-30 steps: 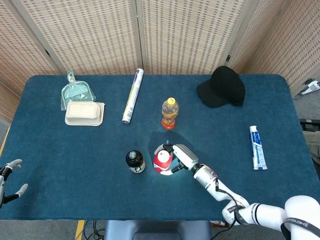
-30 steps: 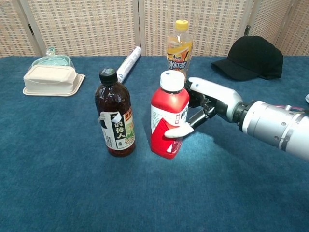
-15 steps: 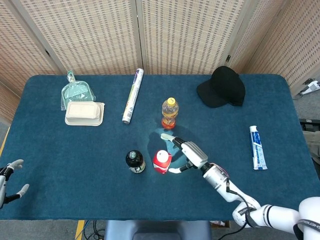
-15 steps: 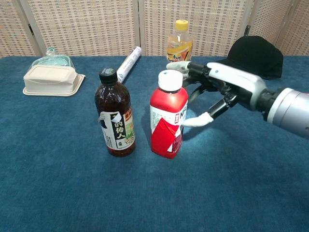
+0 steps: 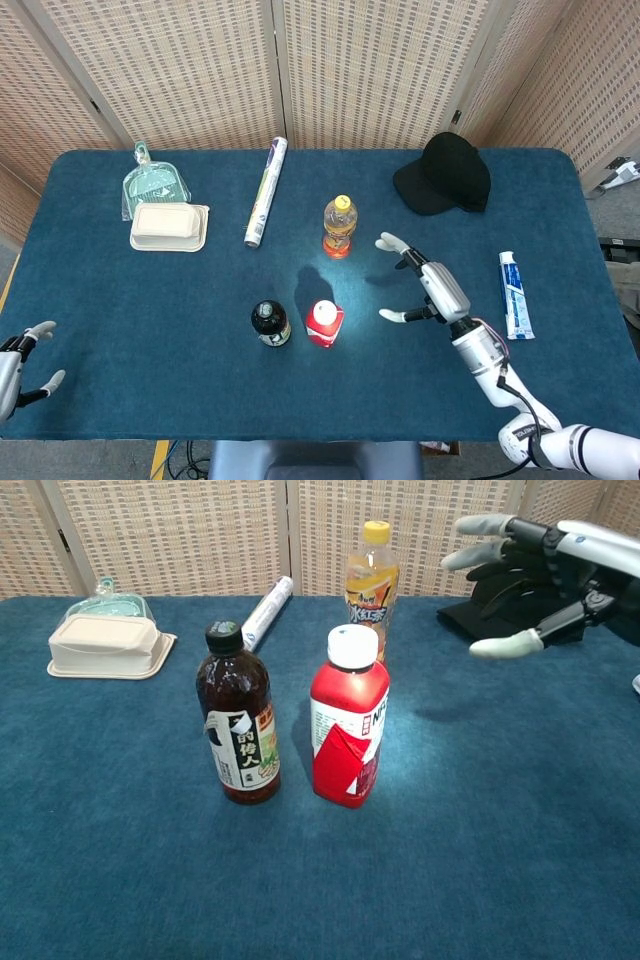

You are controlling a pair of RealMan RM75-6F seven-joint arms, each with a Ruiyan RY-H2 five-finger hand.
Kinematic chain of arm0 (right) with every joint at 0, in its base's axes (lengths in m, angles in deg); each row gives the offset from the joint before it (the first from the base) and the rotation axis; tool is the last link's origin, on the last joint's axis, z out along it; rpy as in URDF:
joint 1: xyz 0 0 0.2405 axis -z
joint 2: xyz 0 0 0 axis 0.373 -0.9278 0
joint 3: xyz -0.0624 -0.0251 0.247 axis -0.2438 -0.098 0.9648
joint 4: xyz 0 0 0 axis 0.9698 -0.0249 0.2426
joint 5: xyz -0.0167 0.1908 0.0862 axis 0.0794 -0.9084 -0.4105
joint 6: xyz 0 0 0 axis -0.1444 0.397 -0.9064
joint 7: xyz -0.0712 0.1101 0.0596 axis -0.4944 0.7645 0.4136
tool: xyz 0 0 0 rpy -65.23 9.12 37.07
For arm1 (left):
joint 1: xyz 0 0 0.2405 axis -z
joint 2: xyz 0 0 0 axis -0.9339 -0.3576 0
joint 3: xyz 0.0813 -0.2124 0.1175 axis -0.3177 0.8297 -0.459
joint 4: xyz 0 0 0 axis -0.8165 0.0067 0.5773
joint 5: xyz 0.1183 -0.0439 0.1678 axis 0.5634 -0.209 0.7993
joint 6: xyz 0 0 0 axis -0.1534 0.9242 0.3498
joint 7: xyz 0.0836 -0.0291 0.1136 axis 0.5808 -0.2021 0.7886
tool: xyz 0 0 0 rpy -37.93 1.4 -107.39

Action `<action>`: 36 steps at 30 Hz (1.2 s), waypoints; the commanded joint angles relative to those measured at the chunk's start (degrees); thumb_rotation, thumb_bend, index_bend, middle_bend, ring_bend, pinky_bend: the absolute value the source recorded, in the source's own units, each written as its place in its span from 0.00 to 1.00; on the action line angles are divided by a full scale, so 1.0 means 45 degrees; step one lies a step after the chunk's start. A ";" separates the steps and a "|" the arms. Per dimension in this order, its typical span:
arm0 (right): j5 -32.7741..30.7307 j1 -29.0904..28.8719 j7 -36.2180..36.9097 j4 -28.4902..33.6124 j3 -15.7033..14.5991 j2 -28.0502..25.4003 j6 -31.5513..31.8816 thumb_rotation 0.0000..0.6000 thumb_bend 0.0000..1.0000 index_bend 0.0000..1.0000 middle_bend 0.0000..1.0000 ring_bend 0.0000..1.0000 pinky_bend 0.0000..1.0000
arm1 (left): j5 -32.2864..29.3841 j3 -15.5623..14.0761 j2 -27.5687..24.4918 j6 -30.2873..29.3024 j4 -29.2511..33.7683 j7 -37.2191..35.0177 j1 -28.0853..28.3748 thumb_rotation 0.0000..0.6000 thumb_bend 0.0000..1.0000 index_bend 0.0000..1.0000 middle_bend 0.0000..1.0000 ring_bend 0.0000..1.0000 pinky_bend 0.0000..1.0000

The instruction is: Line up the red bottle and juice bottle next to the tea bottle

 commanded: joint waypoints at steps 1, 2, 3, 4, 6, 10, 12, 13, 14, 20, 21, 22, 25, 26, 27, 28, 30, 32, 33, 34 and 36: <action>-0.0116 0.0316 0.0393 -0.0266 0.0160 -0.0008 0.0450 1.00 0.04 0.06 0.19 0.13 0.32 | 0.0003 -0.0006 0.0019 0.0017 0.0003 0.0032 0.0012 1.00 0.21 0.42 0.33 0.36 0.55; -0.0160 0.0392 0.0525 -0.0457 0.0225 0.0051 0.0584 1.00 0.04 0.06 0.19 0.13 0.32 | 0.0009 -0.0011 0.0027 0.0027 0.0009 0.0050 0.0019 1.00 0.21 0.42 0.33 0.36 0.55; -0.0215 0.0442 0.0622 -0.0612 0.0289 0.0118 0.0675 1.00 0.04 0.06 0.19 0.13 0.32 | 0.0015 -0.0013 0.0033 0.0030 0.0017 0.0061 0.0024 1.00 0.21 0.42 0.33 0.36 0.55; -0.0279 0.0478 0.0702 -0.0768 0.0358 0.0190 0.0743 1.00 0.04 0.06 0.19 0.13 0.32 | 0.0014 -0.0011 0.0038 0.0031 0.0024 0.0069 0.0027 1.00 0.21 0.42 0.33 0.36 0.55; -0.0435 0.0530 0.0843 -0.1146 0.0561 0.0390 0.0905 1.00 0.04 0.06 0.19 0.13 0.32 | 0.0014 -0.0006 0.0046 0.0031 0.0043 0.0073 0.0034 1.00 0.21 0.42 0.33 0.36 0.55; -0.0843 0.0459 0.1168 -0.1905 0.1089 0.0802 0.0986 1.00 0.04 0.06 0.17 0.13 0.32 | 0.0010 0.0005 0.0061 0.0064 0.0039 0.0072 0.0065 1.00 0.21 0.42 0.33 0.36 0.55; -0.1086 0.0342 0.1244 -0.2197 0.1342 0.0950 0.0843 1.00 0.04 0.06 0.17 0.12 0.32 | 0.0005 -0.0001 0.0066 0.0087 0.0030 0.0074 0.0073 1.00 0.21 0.42 0.33 0.36 0.55; -0.1210 0.0264 0.1235 -0.2341 0.1461 0.1037 0.0742 1.00 0.04 0.06 0.16 0.12 0.32 | 0.0000 -0.0003 0.0066 0.0094 0.0029 0.0070 0.0075 1.00 0.21 0.42 0.33 0.36 0.55; -0.1365 0.0139 0.1219 -0.2525 0.1613 0.1158 0.0576 1.00 0.04 0.06 0.16 0.12 0.32 | -0.0004 -0.0003 0.0066 0.0094 0.0027 0.0063 0.0074 1.00 0.21 0.42 0.33 0.36 0.55; -0.1944 -0.0594 0.0950 -0.3329 0.2168 0.1790 -0.0360 1.00 0.04 0.06 0.15 0.12 0.32 | -0.0051 0.0013 0.0059 0.0085 0.0007 0.0029 0.0064 1.00 0.21 0.42 0.33 0.36 0.55; -0.2016 -0.0699 0.0931 -0.3458 0.2237 0.1895 -0.0487 1.00 0.04 0.06 0.15 0.12 0.32 | -0.0066 0.0015 0.0056 0.0091 0.0001 0.0019 0.0061 1.00 0.21 0.42 0.33 0.36 0.55; -0.2109 -0.0836 0.0919 -0.3629 0.2321 0.2026 -0.0661 1.00 0.04 0.06 0.15 0.12 0.32 | -0.0083 0.0020 0.0050 0.0096 -0.0012 0.0005 0.0060 1.00 0.21 0.42 0.33 0.36 0.55; -0.2331 -0.1163 0.0966 -0.4118 0.2514 0.2335 -0.1103 1.00 0.04 0.06 0.15 0.12 0.32 | -0.0125 0.0047 0.0039 0.0070 -0.0023 -0.0054 0.0045 1.00 0.21 0.42 0.33 0.36 0.55; -0.2398 -0.1258 0.1011 -0.4277 0.2565 0.2426 -0.1249 1.00 0.04 0.06 0.15 0.12 0.32 | -0.0126 0.0053 0.0033 0.0060 -0.0026 -0.0066 0.0043 1.00 0.21 0.42 0.33 0.36 0.55; -0.2457 -0.1356 0.1056 -0.4439 0.2608 0.2517 -0.1399 1.00 0.04 0.06 0.15 0.12 0.32 | -0.0125 0.0056 0.0030 0.0051 -0.0026 -0.0078 0.0040 1.00 0.21 0.42 0.33 0.36 0.55; -0.2525 -0.1483 0.1121 -0.4656 0.2660 0.2639 -0.1593 1.00 0.04 0.06 0.15 0.12 0.32 | -0.0119 0.0059 0.0022 0.0037 -0.0023 -0.0102 0.0036 1.00 0.21 0.42 0.33 0.36 0.55; -0.2600 -0.1666 0.1238 -0.4962 0.2711 0.2816 -0.1880 1.00 0.04 0.06 0.15 0.12 0.32 | -0.0118 0.0066 0.0012 0.0028 -0.0024 -0.0128 0.0036 1.00 0.21 0.42 0.33 0.36 0.55; -0.2630 -0.1886 0.1312 -0.5341 0.2756 0.3029 -0.2147 1.00 0.04 0.06 0.15 0.12 0.32 | -0.0118 0.0072 0.0002 0.0027 -0.0022 -0.0156 0.0038 1.00 0.21 0.42 0.33 0.36 0.55; -0.2634 -0.1976 0.1346 -0.5499 0.2772 0.3123 -0.2242 1.00 0.04 0.06 0.15 0.12 0.32 | -0.0110 0.0070 -0.0004 0.0023 -0.0019 -0.0166 0.0038 1.00 0.21 0.42 0.33 0.36 0.55; -0.2633 -0.2067 0.1399 -0.5647 0.2791 0.3214 -0.2335 1.00 0.04 0.06 0.15 0.12 0.32 | -0.0101 0.0069 -0.0010 0.0011 -0.0014 -0.0175 0.0034 1.00 0.21 0.42 0.33 0.36 0.55; -0.2635 -0.2295 0.1561 -0.5982 0.2843 0.3416 -0.2587 1.00 0.04 0.06 0.15 0.12 0.32 | -0.0074 0.0069 -0.0020 -0.0023 0.0001 -0.0189 0.0028 1.00 0.21 0.42 0.33 0.36 0.55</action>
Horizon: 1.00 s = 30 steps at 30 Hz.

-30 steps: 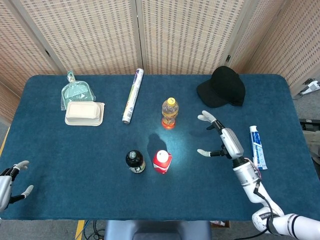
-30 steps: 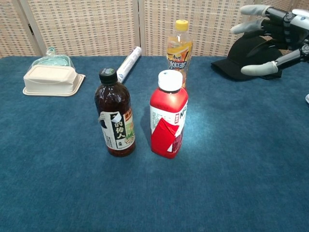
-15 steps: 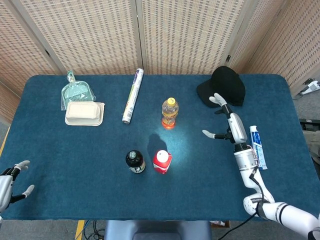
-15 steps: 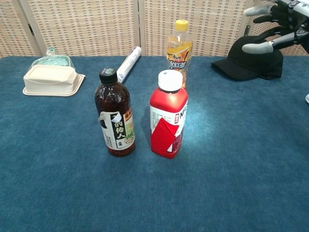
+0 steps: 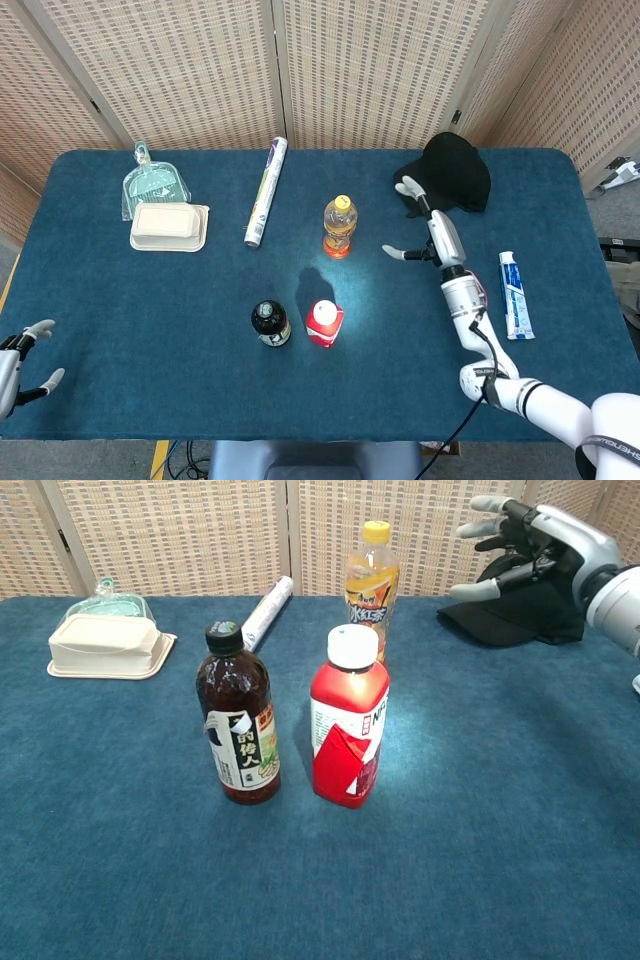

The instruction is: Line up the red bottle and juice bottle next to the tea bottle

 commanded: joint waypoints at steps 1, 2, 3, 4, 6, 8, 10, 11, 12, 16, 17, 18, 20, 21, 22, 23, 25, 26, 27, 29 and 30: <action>-0.0011 -0.0432 0.0303 -0.0580 0.0109 0.0389 -0.0453 1.00 0.04 0.06 0.15 0.12 0.32 | 0.0018 0.0001 -0.0012 -0.0024 0.0015 -0.0013 -0.0006 1.00 0.21 0.42 0.33 0.36 0.55; 0.0003 -0.0537 0.0371 -0.0736 0.0120 0.0473 -0.0565 1.00 0.04 0.06 0.15 0.12 0.32 | 0.0015 0.0002 -0.0013 -0.0022 0.0012 -0.0016 -0.0006 1.00 0.21 0.42 0.33 0.36 0.55; 0.0016 -0.0645 0.0435 -0.0890 0.0132 0.0560 -0.0678 1.00 0.04 0.06 0.15 0.12 0.32 | 0.0005 0.0005 -0.0012 -0.0014 0.0006 -0.0018 -0.0003 1.00 0.21 0.42 0.33 0.36 0.55; 0.0019 -0.0751 0.0494 -0.1039 0.0142 0.0641 -0.0803 1.00 0.04 0.06 0.15 0.12 0.32 | -0.0011 0.0007 -0.0009 0.0000 -0.0002 -0.0019 -0.0001 1.00 0.21 0.42 0.33 0.36 0.55; 0.0017 -0.0994 0.0629 -0.1357 0.0170 0.0810 -0.1100 1.00 0.04 0.06 0.15 0.12 0.32 | -0.0053 0.0011 0.0000 0.0044 -0.0032 -0.0022 0.0006 1.00 0.21 0.42 0.33 0.36 0.55; 0.0003 -0.1214 0.0735 -0.1648 0.0204 0.0961 -0.1358 1.00 0.03 0.06 0.15 0.12 0.32 | -0.0096 0.0017 0.0009 0.0086 -0.0068 -0.0022 0.0014 1.00 0.21 0.42 0.33 0.36 0.55; -0.0070 -0.1401 0.0944 -0.1839 0.0295 0.1125 -0.1574 1.00 0.03 0.06 0.15 0.12 0.32 | -0.0150 0.0038 0.0019 0.0122 -0.0105 -0.0029 0.0025 1.00 0.21 0.42 0.33 0.36 0.55; -0.0066 -0.1472 0.1048 -0.1892 0.0291 0.1159 -0.1703 1.00 0.03 0.06 0.15 0.12 0.32 | -0.0171 0.0042 0.0020 0.0137 -0.0116 -0.0041 0.0026 1.00 0.21 0.42 0.33 0.36 0.55; -0.0050 -0.1541 0.1113 -0.1954 0.0273 0.1185 -0.1825 1.00 0.03 0.06 0.15 0.12 0.32 | -0.0186 0.0048 0.0018 0.0143 -0.0122 -0.0056 0.0025 1.00 0.21 0.42 0.33 0.36 0.55; -0.0072 -0.1874 0.1126 -0.2297 0.0297 0.1441 -0.2154 1.00 0.03 0.06 0.15 0.12 0.32 | -0.0217 0.0060 0.0010 0.0156 -0.0151 -0.0106 0.0023 1.00 0.21 0.42 0.33 0.36 0.55; -0.0067 -0.1935 0.1122 -0.2343 0.0296 0.1493 -0.2202 1.00 0.03 0.06 0.15 0.12 0.32 | -0.0219 0.0061 0.0007 0.0156 -0.0153 -0.0111 0.0023 1.00 0.21 0.42 0.33 0.36 0.55; -0.0057 -0.1999 0.1101 -0.2389 0.0293 0.1541 -0.2246 1.00 0.03 0.06 0.15 0.12 0.32 | -0.0216 0.0062 0.0004 0.0151 -0.0150 -0.0120 0.0021 1.00 0.21 0.42 0.33 0.36 0.55; -0.0026 -0.2146 0.0988 -0.2533 0.0258 0.1668 -0.2344 1.00 0.03 0.06 0.15 0.12 0.32 | -0.0202 0.0062 0.0005 0.0122 -0.0152 -0.0139 0.0010 1.00 0.21 0.42 0.33 0.36 0.55; -0.0028 -0.2205 0.0940 -0.2602 0.0256 0.1731 -0.2374 1.00 0.03 0.06 0.15 0.12 0.32 | -0.0194 0.0064 -0.0003 0.0111 -0.0144 -0.0146 0.0008 1.00 0.21 0.42 0.33 0.36 0.55; -0.0038 -0.2283 0.0888 -0.2684 0.0259 0.1816 -0.2423 1.00 0.03 0.06 0.15 0.12 0.32 | -0.0193 0.0062 -0.0016 0.0110 -0.0127 -0.0144 0.0006 1.00 0.21 0.42 0.33 0.36 0.55; -0.0058 -0.2336 0.0847 -0.2741 0.0265 0.1875 -0.2464 1.00 0.02 0.06 0.15 0.12 0.32 | -0.0194 0.0063 -0.0021 0.0107 -0.0119 -0.0145 0.0004 1.00 0.21 0.42 0.33 0.36 0.55; -0.0106 -0.2455 0.0740 -0.2846 0.0288 0.1995 -0.2550 1.00 0.02 0.06 0.15 0.12 0.32 | -0.0194 0.0064 -0.0027 0.0104 -0.0114 -0.0148 0.0003 1.00 0.21 0.42 0.33 0.36 0.55; -0.0123 -0.2500 0.0697 -0.2878 0.0292 0.2035 -0.2590 1.00 0.02 0.06 0.15 0.12 0.32 | -0.0195 0.0064 -0.0029 0.0102 -0.0115 -0.0148 0.0000 1.00 0.21 0.42 0.33 0.36 0.55; -0.0145 -0.2542 0.0647 -0.2917 0.0300 0.2075 -0.2624 1.00 0.03 0.06 0.15 0.12 0.32 | -0.0193 0.0059 -0.0029 0.0100 -0.0114 -0.0152 -0.0005 1.00 0.21 0.42 0.33 0.36 0.55; -0.0206 -0.2644 0.0561 -0.3008 0.0331 0.2160 -0.2724 1.00 0.03 0.06 0.15 0.12 0.32 | -0.0183 0.0059 -0.0035 0.0088 -0.0106 -0.0158 -0.0008 1.00 0.21 0.42 0.33 0.36 0.55; -0.0235 -0.2690 0.0520 -0.3062 0.0341 0.2197 -0.2782 1.00 0.02 0.06 0.15 0.12 0.32 | -0.0182 0.0060 -0.0036 0.0085 -0.0102 -0.0162 -0.0009 1.00 0.21 0.42 0.33 0.36 0.55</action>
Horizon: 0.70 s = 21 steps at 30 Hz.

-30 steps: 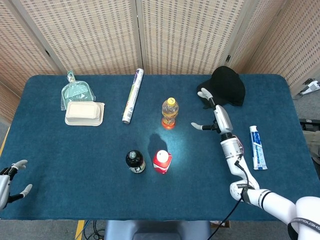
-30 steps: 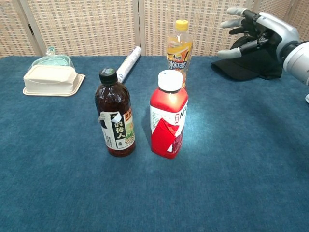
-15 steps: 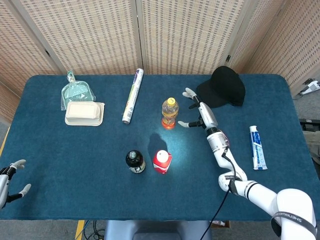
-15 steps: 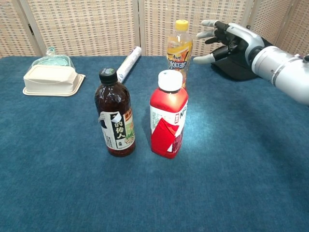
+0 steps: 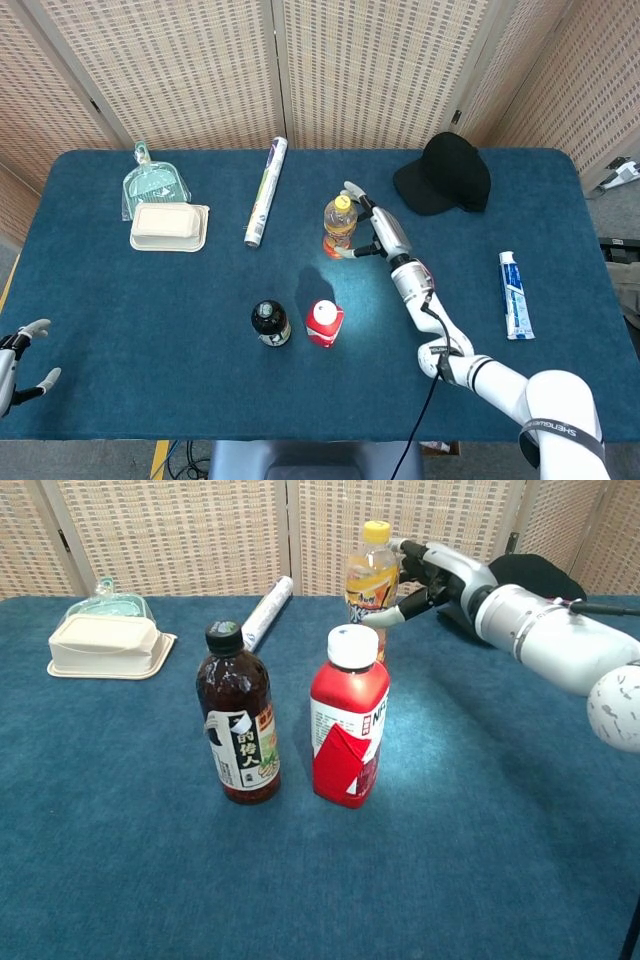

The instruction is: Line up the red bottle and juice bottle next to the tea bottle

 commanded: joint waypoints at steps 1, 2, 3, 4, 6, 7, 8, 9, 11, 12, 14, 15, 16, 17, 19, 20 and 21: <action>-0.0080 -0.0111 -0.0099 -0.0133 0.0036 0.0100 -0.0130 1.00 0.02 0.06 0.15 0.12 0.32 | -0.0001 0.0003 -0.0002 -0.0003 0.0008 -0.0007 -0.0001 1.00 0.21 0.42 0.33 0.36 0.55; -0.0122 -0.0166 -0.0145 -0.0217 0.0053 0.0156 -0.0197 1.00 0.02 0.06 0.15 0.12 0.32 | -0.0001 0.0002 -0.0003 0.0004 0.0010 -0.0005 0.0001 1.00 0.21 0.42 0.33 0.36 0.55; -0.0155 -0.0204 -0.0174 -0.0279 0.0065 0.0196 -0.0251 1.00 0.02 0.06 0.15 0.12 0.32 | -0.0006 0.0001 -0.0004 0.0010 0.0011 -0.0003 0.0002 1.00 0.21 0.42 0.33 0.36 0.55; -0.0184 -0.0239 -0.0187 -0.0340 0.0078 0.0234 -0.0297 1.00 0.02 0.06 0.15 0.12 0.32 | -0.0011 0.0001 -0.0002 0.0020 0.0010 -0.0005 0.0004 1.00 0.21 0.42 0.33 0.36 0.55; -0.0258 -0.0308 -0.0197 -0.0501 0.0115 0.0330 -0.0388 1.00 0.02 0.06 0.16 0.12 0.32 | -0.0027 0.0006 -0.0004 0.0043 0.0003 -0.0005 0.0013 1.00 0.21 0.42 0.33 0.36 0.55; -0.0299 -0.0346 -0.0197 -0.0596 0.0139 0.0381 -0.0439 1.00 0.02 0.07 0.16 0.12 0.32 | -0.0032 0.0005 0.0000 0.0051 -0.0001 -0.0006 0.0014 1.00 0.21 0.42 0.33 0.36 0.55; -0.0328 -0.0373 -0.0192 -0.0673 0.0156 0.0419 -0.0478 1.00 0.03 0.08 0.17 0.12 0.32 | -0.0034 0.0005 0.0001 0.0051 -0.0003 -0.0010 0.0013 1.00 0.21 0.42 0.33 0.36 0.55; -0.0350 -0.0399 -0.0187 -0.0753 0.0167 0.0455 -0.0513 1.00 0.03 0.09 0.18 0.12 0.32 | -0.0033 0.0007 0.0001 0.0047 -0.0004 -0.0011 0.0012 1.00 0.21 0.42 0.33 0.36 0.55; -0.0393 -0.0458 -0.0206 -0.0965 0.0184 0.0544 -0.0584 1.00 0.03 0.12 0.19 0.12 0.32 | -0.0034 0.0009 0.0000 0.0045 0.0002 -0.0024 0.0011 1.00 0.21 0.42 0.33 0.36 0.55; -0.0408 -0.0479 -0.0200 -0.1049 0.0187 0.0578 -0.0621 1.00 0.03 0.13 0.21 0.13 0.32 | -0.0036 0.0012 -0.0001 0.0046 0.0004 -0.0026 0.0013 1.00 0.21 0.42 0.33 0.36 0.55; -0.0437 -0.0513 -0.0162 -0.1229 0.0186 0.0651 -0.0704 1.00 0.04 0.16 0.23 0.15 0.33 | -0.0041 0.0013 0.0002 0.0047 0.0000 -0.0031 0.0010 1.00 0.21 0.42 0.33 0.36 0.55; -0.0444 -0.0527 -0.0155 -0.1304 0.0187 0.0683 -0.0723 1.00 0.05 0.18 0.24 0.16 0.34 | -0.0044 0.0012 0.0002 0.0058 0.0001 -0.0033 0.0014 1.00 0.21 0.42 0.33 0.36 0.55; -0.0446 -0.0542 -0.0157 -0.1399 0.0182 0.0726 -0.0734 1.00 0.06 0.20 0.26 0.18 0.36 | -0.0042 0.0010 0.0002 0.0066 -0.0002 -0.0026 0.0019 1.00 0.21 0.42 0.33 0.36 0.55; -0.0447 -0.0551 -0.0169 -0.1474 0.0183 0.0761 -0.0718 1.00 0.07 0.22 0.28 0.19 0.38 | -0.0037 0.0008 0.0005 0.0067 -0.0003 -0.0021 0.0021 1.00 0.21 0.42 0.33 0.36 0.55; -0.0460 -0.0566 -0.0198 -0.1617 0.0203 0.0839 -0.0655 1.00 0.08 0.26 0.31 0.22 0.41 | -0.0032 0.0006 0.0003 0.0066 0.0004 -0.0024 0.0021 1.00 0.21 0.42 0.33 0.36 0.55; -0.0462 -0.0572 -0.0218 -0.1699 0.0206 0.0882 -0.0622 1.00 0.09 0.28 0.33 0.24 0.42 | -0.0025 0.0004 0.0004 0.0061 0.0005 -0.0021 0.0020 1.00 0.21 0.42 0.33 0.36 0.55; -0.0469 -0.0575 -0.0242 -0.1761 0.0211 0.0910 -0.0601 1.00 0.10 0.30 0.34 0.25 0.44 | -0.0024 0.0003 0.0002 0.0061 0.0007 -0.0023 0.0019 1.00 0.21 0.42 0.33 0.36 0.55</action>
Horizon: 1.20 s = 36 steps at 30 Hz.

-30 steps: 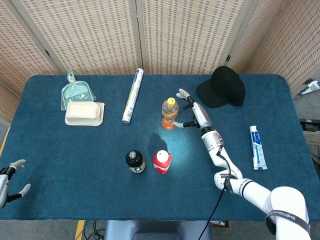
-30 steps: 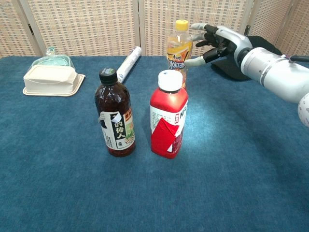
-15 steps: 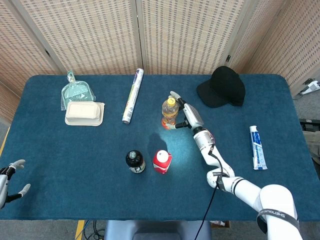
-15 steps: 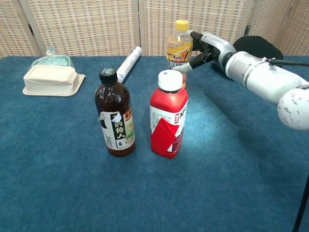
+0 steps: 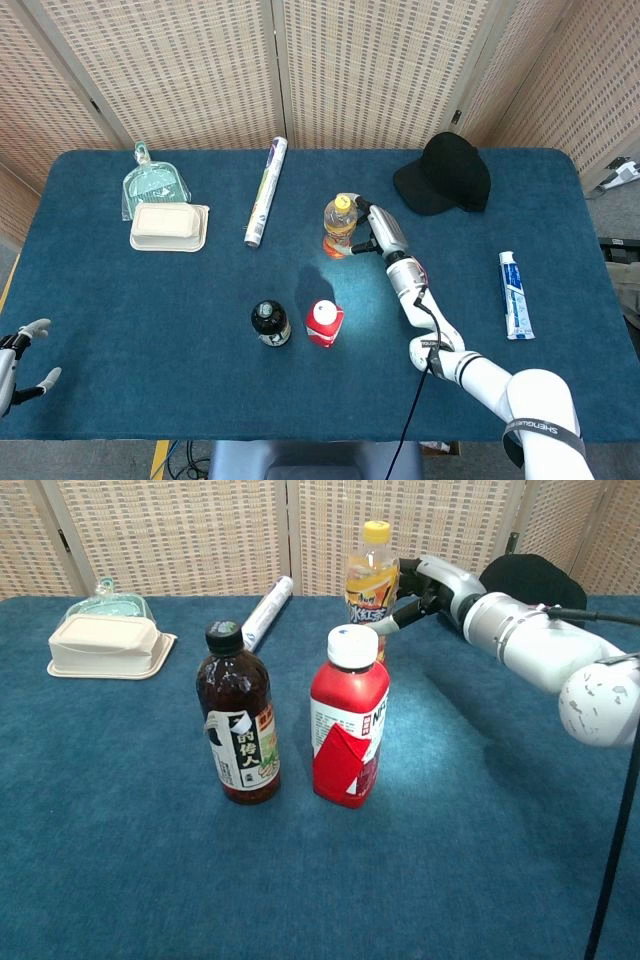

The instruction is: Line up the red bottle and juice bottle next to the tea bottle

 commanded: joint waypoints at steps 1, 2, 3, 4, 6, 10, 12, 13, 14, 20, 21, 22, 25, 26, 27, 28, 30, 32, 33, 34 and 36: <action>-0.0022 -0.0021 -0.0075 -0.0188 0.0015 0.0100 0.0072 1.00 0.11 0.32 0.36 0.27 0.45 | 0.0000 -0.0003 -0.0001 0.0000 0.0005 0.0005 -0.0002 1.00 0.21 0.42 0.33 0.36 0.55; -0.0024 -0.0022 -0.0095 -0.0236 0.0013 0.0117 0.0081 1.00 0.11 0.34 0.37 0.28 0.46 | 0.0002 -0.0004 -0.0003 -0.0003 0.0006 0.0010 -0.0003 1.00 0.21 0.42 0.33 0.36 0.55; -0.0024 -0.0025 -0.0110 -0.0277 0.0013 0.0133 0.0091 1.00 0.12 0.35 0.39 0.29 0.47 | 0.0004 -0.0004 -0.0003 -0.0005 0.0011 0.0008 -0.0004 1.00 0.21 0.42 0.33 0.36 0.55; -0.0024 -0.0025 -0.0127 -0.0326 0.0011 0.0150 0.0105 1.00 0.13 0.37 0.40 0.30 0.49 | 0.0005 -0.0004 -0.0003 -0.0007 0.0013 0.0005 -0.0005 1.00 0.21 0.42 0.33 0.36 0.55; -0.0034 -0.0025 -0.0147 -0.0402 0.0013 0.0183 0.0118 1.00 0.13 0.39 0.42 0.32 0.51 | 0.0002 -0.0006 0.0002 0.0006 0.0015 0.0016 0.0001 1.00 0.21 0.42 0.33 0.36 0.55; -0.0047 -0.0034 -0.0118 -0.0553 0.0015 0.0238 0.0088 1.00 0.15 0.42 0.45 0.35 0.53 | -0.0009 -0.0005 0.0013 0.0028 0.0017 0.0034 0.0011 1.00 0.21 0.42 0.33 0.36 0.55; -0.0034 -0.0027 -0.0112 -0.0638 0.0000 0.0273 0.0109 1.00 0.15 0.44 0.46 0.36 0.55 | -0.0021 -0.0002 0.0017 0.0038 0.0004 0.0037 0.0013 1.00 0.21 0.42 0.33 0.36 0.55; -0.0019 -0.0013 -0.0096 -0.0679 -0.0013 0.0289 0.0134 1.00 0.16 0.44 0.47 0.37 0.56 | -0.0028 -0.0003 0.0016 0.0048 -0.0001 0.0038 0.0015 1.00 0.21 0.42 0.33 0.36 0.55; -0.0008 -0.0001 -0.0086 -0.0708 -0.0018 0.0304 0.0172 1.00 0.16 0.45 0.47 0.37 0.56 | -0.0033 -0.0002 0.0017 0.0051 -0.0006 0.0046 0.0015 1.00 0.21 0.42 0.33 0.36 0.55; 0.0046 0.0050 -0.0013 -0.0919 -0.0015 0.0419 0.0430 1.00 0.19 0.49 0.51 0.42 0.61 | -0.0020 -0.0012 0.0016 0.0058 0.0006 0.0048 0.0018 1.00 0.21 0.42 0.33 0.36 0.55; 0.0053 0.0054 0.0001 -0.0939 -0.0015 0.0431 0.0456 1.00 0.19 0.50 0.51 0.42 0.61 | -0.0017 -0.0011 0.0018 0.0058 0.0008 0.0051 0.0020 1.00 0.21 0.42 0.33 0.36 0.55; 0.0067 0.0058 0.0013 -0.0952 -0.0016 0.0441 0.0493 1.00 0.20 0.50 0.52 0.43 0.62 | -0.0018 -0.0011 0.0017 0.0059 0.0011 0.0062 0.0021 1.00 0.21 0.42 0.33 0.36 0.55; 0.0131 0.0104 0.0048 -0.0945 -0.0040 0.0443 0.0655 1.00 0.22 0.52 0.53 0.44 0.63 | -0.0020 -0.0016 0.0019 0.0062 0.0009 0.0083 0.0020 1.00 0.21 0.42 0.33 0.36 0.55; 0.0165 0.0143 0.0082 -0.0887 -0.0054 0.0414 0.0733 1.00 0.22 0.52 0.53 0.44 0.63 | -0.0017 -0.0016 0.0021 0.0055 0.0004 0.0093 0.0018 1.00 0.21 0.42 0.33 0.36 0.55; 0.0192 0.0175 0.0107 -0.0827 -0.0065 0.0376 0.0794 1.00 0.23 0.52 0.53 0.44 0.63 | -0.0016 -0.0016 0.0021 0.0051 0.0002 0.0101 0.0018 1.00 0.21 0.42 0.33 0.36 0.55; 0.0216 0.0219 0.0129 -0.0756 -0.0075 0.0332 0.0864 1.00 0.23 0.52 0.53 0.45 0.63 | -0.0016 -0.0018 0.0022 0.0051 0.0003 0.0109 0.0017 1.00 0.21 0.42 0.33 0.36 0.55; 0.0276 0.0356 0.0170 -0.0493 -0.0106 0.0182 0.1049 1.00 0.23 0.52 0.53 0.45 0.63 | -0.0012 -0.0024 0.0024 0.0054 0.0000 0.0130 0.0017 1.00 0.21 0.42 0.33 0.36 0.55; 0.0358 0.0566 0.0210 -0.0039 -0.0158 -0.0063 0.1295 1.00 0.23 0.52 0.53 0.45 0.63 | -0.0002 -0.0038 0.0026 0.0061 -0.0007 0.0146 0.0015 1.00 0.21 0.42 0.33 0.36 0.55; 0.0405 0.0682 0.0219 0.0222 -0.0190 -0.0205 0.1426 1.00 0.23 0.52 0.53 0.45 0.63 | 0.0002 -0.0045 0.0026 0.0066 -0.0008 0.0155 0.0015 1.00 0.21 0.42 0.33 0.36 0.55; 0.0456 0.0813 0.0206 0.0515 -0.0233 -0.0370 0.1560 1.00 0.23 0.52 0.53 0.45 0.63 | 0.0004 -0.0050 0.0028 0.0073 -0.0008 0.0172 0.0017 1.00 0.21 0.42 0.33 0.36 0.55; 0.0571 0.1170 0.0128 0.1365 -0.0341 -0.0845 0.1896 1.00 0.23 0.52 0.53 0.45 0.63 | 0.0023 -0.0062 0.0037 0.0069 -0.0005 0.0213 0.0018 1.00 0.21 0.42 0.33 0.36 0.55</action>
